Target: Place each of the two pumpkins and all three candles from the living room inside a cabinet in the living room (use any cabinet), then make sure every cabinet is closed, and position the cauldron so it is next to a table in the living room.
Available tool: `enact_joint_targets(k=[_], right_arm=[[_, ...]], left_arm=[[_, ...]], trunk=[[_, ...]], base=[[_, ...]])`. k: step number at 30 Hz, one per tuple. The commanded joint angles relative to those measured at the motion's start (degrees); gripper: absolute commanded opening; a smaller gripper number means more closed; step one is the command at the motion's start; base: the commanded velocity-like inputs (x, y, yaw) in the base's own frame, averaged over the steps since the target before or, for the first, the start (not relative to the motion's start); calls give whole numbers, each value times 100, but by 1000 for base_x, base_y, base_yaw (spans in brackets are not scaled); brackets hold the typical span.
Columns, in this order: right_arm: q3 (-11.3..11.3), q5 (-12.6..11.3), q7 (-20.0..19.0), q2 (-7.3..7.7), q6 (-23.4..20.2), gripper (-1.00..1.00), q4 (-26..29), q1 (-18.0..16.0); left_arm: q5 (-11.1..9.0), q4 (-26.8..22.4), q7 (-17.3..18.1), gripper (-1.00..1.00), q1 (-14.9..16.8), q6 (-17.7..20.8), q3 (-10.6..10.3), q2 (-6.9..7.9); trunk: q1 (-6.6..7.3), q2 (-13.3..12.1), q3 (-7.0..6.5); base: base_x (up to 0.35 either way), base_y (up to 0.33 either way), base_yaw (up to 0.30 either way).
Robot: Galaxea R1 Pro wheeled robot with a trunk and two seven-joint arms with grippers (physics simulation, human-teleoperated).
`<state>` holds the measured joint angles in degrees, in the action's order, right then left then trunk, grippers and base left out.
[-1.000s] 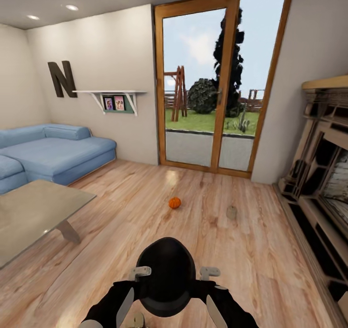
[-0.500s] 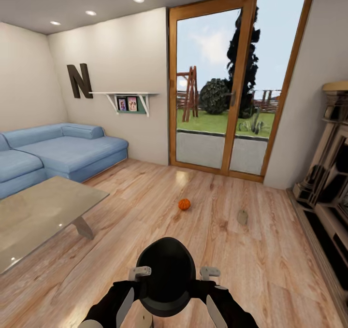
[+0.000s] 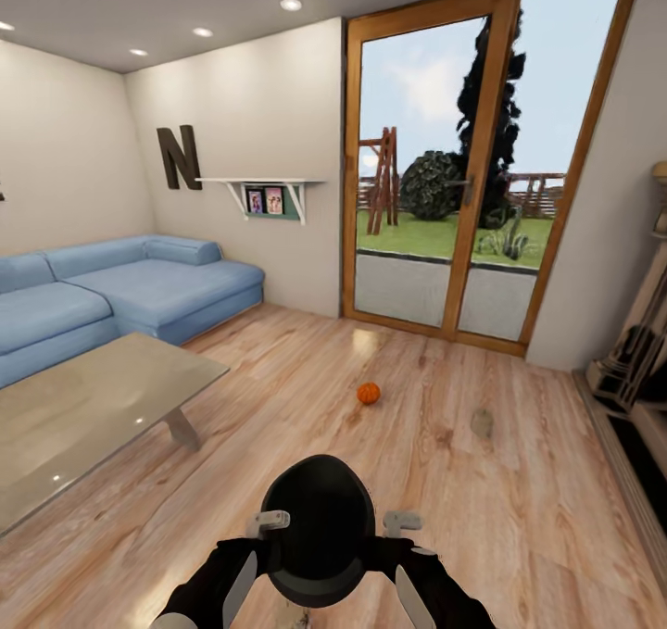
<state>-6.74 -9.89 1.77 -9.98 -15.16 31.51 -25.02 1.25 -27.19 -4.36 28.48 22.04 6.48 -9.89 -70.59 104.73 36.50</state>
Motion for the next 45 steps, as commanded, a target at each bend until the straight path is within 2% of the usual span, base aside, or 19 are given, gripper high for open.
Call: enact_joint_targets(k=[1, 17, 45], right_arm=[[6, 4, -16, -2, 119, -100, 16, -3], [0, 4, -10, -2, 112, -100, 15, -3], [-2, 4, -10, -2, 119, -100, 13, -3]], left_arm=[[-151, 13, 14, -100, -1, -7, -30, -4], [-151, 16, 14, -100, -1, -7, -25, -4], [-151, 13, 14, -100, -1, -7, -25, -11]], trunk=[[0, 1, -1], [0, 1, -1], [0, 1, -1]], base=[[-274, 0, 285], [-287, 0, 289], [-8, 0, 290]])
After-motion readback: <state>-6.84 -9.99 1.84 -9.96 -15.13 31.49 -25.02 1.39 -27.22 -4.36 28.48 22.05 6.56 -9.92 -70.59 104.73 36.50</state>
